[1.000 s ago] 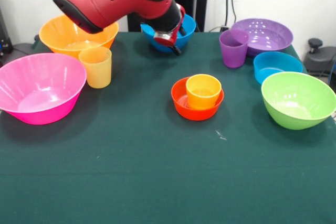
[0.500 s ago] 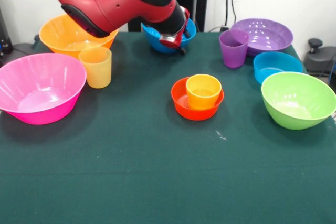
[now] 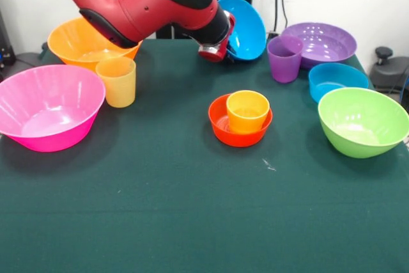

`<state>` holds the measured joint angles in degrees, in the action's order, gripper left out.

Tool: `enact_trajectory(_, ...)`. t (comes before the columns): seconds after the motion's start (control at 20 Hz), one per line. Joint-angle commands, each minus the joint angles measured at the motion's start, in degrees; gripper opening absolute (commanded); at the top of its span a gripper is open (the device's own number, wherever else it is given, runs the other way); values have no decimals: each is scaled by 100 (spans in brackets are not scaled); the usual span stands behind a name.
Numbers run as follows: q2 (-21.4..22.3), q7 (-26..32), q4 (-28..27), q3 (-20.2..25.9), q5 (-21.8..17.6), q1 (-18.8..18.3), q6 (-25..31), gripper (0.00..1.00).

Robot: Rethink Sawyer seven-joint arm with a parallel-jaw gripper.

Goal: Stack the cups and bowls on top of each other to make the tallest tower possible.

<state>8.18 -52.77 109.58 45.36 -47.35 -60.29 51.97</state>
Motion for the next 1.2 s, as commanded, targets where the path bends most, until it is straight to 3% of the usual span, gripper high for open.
enact_trajectory(0.05,57,-340,-525,-388,-111,334,-426,0)
enact_trajectory(0.3,374,-974,-303,-502,57,521,-484,0)
enact_trajectory(0.5,823,-1640,16,-603,389,784,-478,0)
enact_trajectory(0.85,1481,-2323,658,-922,1214,824,-228,0)
enact_trajectory(1.2,1352,-3049,999,-1349,2213,903,97,0)
